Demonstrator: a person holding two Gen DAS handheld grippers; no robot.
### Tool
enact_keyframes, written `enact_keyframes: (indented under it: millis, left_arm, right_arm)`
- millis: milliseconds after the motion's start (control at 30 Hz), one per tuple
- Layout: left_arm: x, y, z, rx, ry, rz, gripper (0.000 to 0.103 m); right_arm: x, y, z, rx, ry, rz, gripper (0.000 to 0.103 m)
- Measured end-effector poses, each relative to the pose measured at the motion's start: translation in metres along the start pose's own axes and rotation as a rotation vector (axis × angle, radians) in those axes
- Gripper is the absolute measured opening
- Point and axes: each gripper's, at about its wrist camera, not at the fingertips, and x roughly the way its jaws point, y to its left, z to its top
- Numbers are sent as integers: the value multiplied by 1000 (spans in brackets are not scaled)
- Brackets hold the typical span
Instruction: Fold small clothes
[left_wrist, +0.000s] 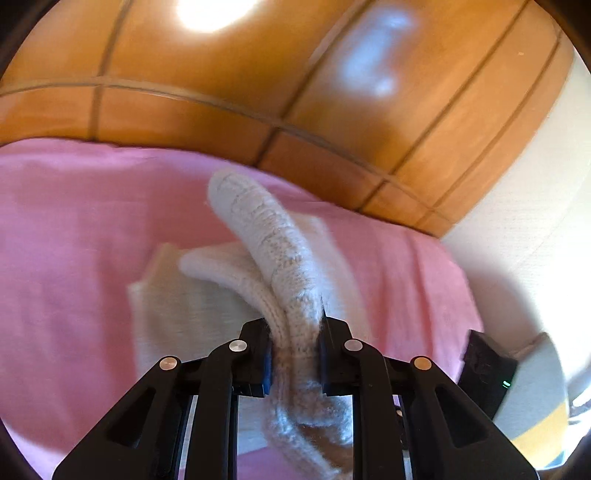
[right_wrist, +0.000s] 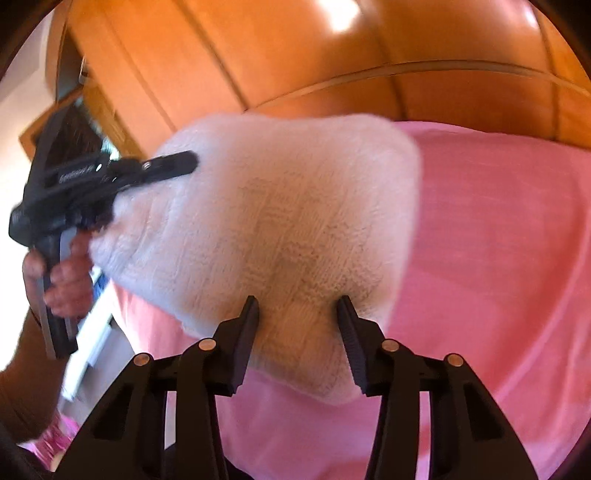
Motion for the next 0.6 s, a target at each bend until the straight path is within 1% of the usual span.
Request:
enact_keyframes:
  millis: [67, 133, 200, 233, 300, 333, 367, 400, 433, 467, 500, 567, 600]
  left_arm:
    - [7, 25, -9, -40, 27, 63, 17]
    - [22, 60, -26, -100, 65, 117, 17]
    - [35, 88, -41, -175, 113, 137, 17]
    - [41, 97, -49, -215, 121, 117, 18]
    - [43, 98, -51, -227, 86, 107, 20]
    - [41, 95, -50, -224, 83, 121, 21]
    - [36, 95, -50, -217, 80, 136, 25]
    - [31, 91, -48, -206, 71, 155, 33]
    - [21, 88, -48, -188, 43, 197, 34]
    - [12, 84, -41, -174, 12, 231, 34]
    - [0, 79, -38, -157, -37, 250, 34]
    - [-13, 75, -35, -149, -98, 230, 34]
    - [-19, 68, -33, -137, -126, 214, 34]
  right_arm:
    - [22, 13, -3, -13, 41, -8, 45]
    - [37, 24, -6, -47, 61, -24, 45]
    - [51, 34, -6, -87, 72, -54, 45]
    - [50, 33, -12, -101, 77, -66, 45]
    - [50, 40, -12, -140, 98, -93, 46]
    - [44, 44, -14, -153, 116, -92, 46]
    - [42, 44, -12, -158, 132, -89, 46]
    - [40, 46, -7, -159, 145, -84, 47]
    - [39, 43, -1, -159, 142, -83, 48]
    - [36, 42, 5, -158, 128, -82, 50]
    - [33, 37, 13, -152, 105, -79, 51]
    - [25, 35, 28, -135, 44, -71, 54]
    - [26, 36, 36, -131, 19, -79, 57]
